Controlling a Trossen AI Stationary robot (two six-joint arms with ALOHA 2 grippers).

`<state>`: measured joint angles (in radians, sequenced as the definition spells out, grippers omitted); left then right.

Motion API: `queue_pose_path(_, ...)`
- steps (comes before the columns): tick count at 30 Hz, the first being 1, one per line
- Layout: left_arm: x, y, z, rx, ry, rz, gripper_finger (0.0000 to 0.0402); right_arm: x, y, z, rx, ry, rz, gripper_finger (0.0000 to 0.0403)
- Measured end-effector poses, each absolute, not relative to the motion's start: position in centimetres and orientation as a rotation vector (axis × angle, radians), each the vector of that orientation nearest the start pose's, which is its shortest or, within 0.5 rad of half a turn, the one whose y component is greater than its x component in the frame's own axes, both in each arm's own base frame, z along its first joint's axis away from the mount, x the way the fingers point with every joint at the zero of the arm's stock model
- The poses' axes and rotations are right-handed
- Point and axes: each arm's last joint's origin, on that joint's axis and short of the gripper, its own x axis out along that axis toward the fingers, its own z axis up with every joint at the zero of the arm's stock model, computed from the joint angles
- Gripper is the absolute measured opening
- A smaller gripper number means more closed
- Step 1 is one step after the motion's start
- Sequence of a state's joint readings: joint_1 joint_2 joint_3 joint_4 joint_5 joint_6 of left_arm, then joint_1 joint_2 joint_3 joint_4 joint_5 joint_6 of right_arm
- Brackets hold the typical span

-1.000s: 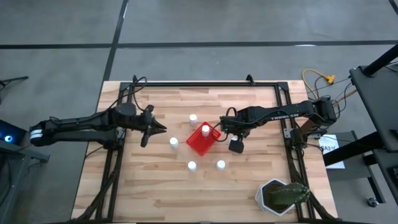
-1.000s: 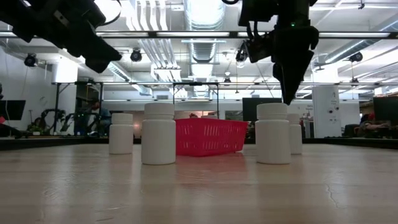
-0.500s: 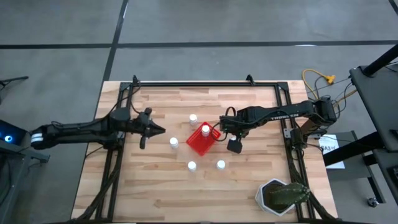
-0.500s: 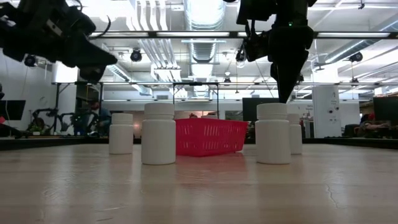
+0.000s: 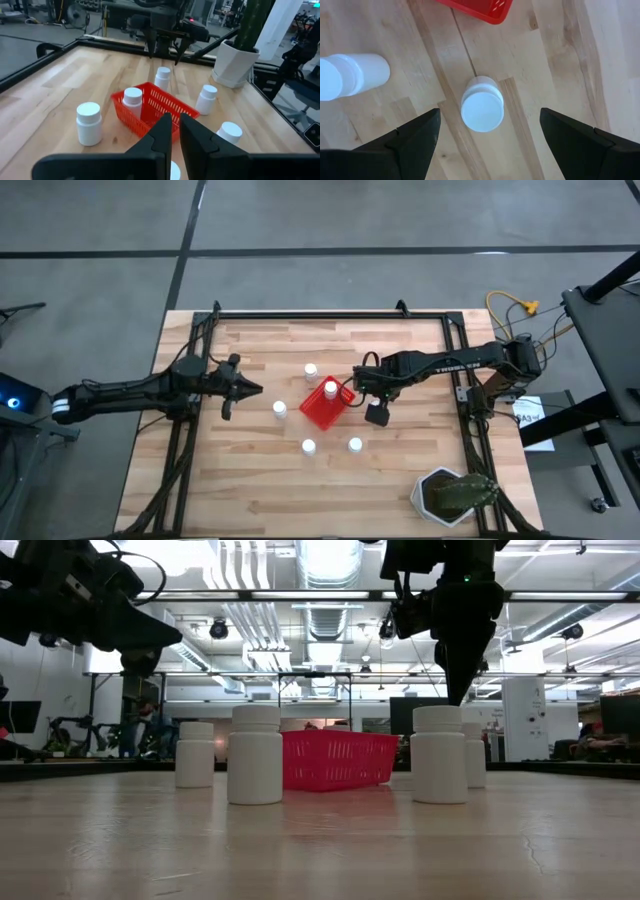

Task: Pick and place pill bottles into a basket
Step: Put the white pill bottle into the red basket

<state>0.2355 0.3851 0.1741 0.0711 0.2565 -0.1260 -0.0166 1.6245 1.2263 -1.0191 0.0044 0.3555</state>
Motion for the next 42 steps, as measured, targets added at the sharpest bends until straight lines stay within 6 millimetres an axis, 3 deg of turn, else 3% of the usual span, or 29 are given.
queue_pose_path(31,12.39,2.22,19.20,-0.167,0.178,-0.010,0.0017,29.15,-0.52,22.97,0.243,1.472,-0.226,0.0329)
queue_pose_path(42,12.40,2.22,19.22,-0.167,0.176,-0.010,0.0017,29.52,-0.29,22.92,0.204,1.454,-0.070,0.0329)
